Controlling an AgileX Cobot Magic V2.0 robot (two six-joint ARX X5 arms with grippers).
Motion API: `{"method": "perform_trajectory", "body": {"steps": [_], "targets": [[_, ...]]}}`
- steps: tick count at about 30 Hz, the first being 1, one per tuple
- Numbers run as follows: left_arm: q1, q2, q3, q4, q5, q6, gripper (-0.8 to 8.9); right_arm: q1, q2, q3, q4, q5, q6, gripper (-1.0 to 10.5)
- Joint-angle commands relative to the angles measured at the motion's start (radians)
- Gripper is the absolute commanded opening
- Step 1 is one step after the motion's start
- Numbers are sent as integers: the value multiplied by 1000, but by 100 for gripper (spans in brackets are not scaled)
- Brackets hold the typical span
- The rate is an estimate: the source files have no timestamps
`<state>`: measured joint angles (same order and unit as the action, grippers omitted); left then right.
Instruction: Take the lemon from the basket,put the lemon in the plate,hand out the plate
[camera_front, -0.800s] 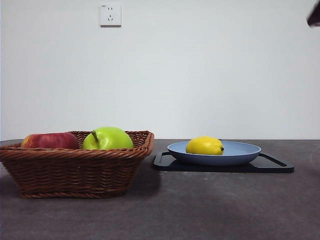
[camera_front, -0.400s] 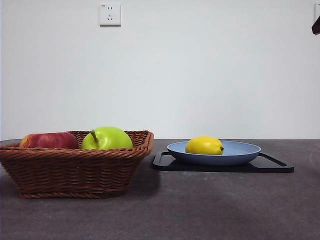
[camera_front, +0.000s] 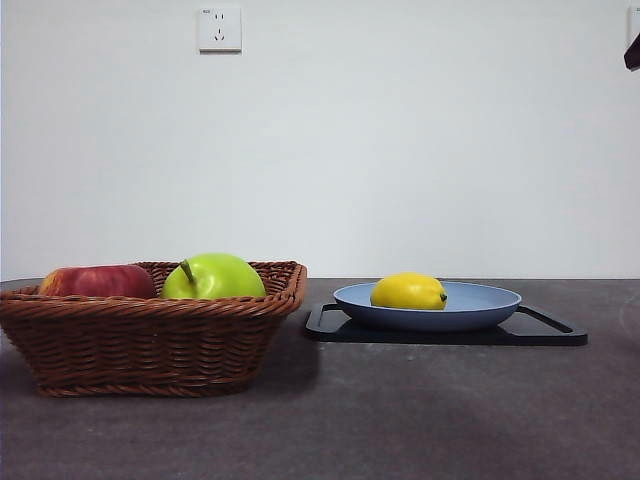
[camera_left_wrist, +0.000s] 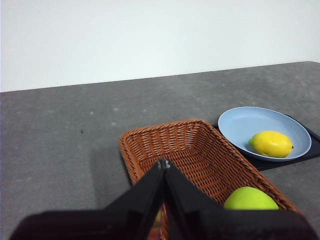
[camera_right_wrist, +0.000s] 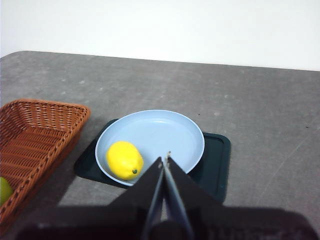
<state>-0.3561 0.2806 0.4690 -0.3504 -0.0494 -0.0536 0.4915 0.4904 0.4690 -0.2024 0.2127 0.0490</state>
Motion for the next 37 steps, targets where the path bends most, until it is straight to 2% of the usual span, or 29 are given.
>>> {"method": "perform_trajectory", "body": {"steps": [1,3,7,11,15,23,37], "targets": [[20,-59,1,2,-1,34,8,7,2,8,8,3,13,3],[61,-119,-1,-32,11,87,8,7,2,8,7,4,13,3],[189,-234,-51,-64,-25,83,8,7,2,8,8,4,13,3],[313,-279,-165,34,-37,84,8,7,2,8,8,4,13,3],[392,-279,-302,158,30,83,8,7,2,8,10,4,13,3],[417,-279,-455,199,29,80,8,7,2,8,9,3,13,3],[417,-278,-462,179,26,81,8,7,2,8,9,3,13,3]]}}
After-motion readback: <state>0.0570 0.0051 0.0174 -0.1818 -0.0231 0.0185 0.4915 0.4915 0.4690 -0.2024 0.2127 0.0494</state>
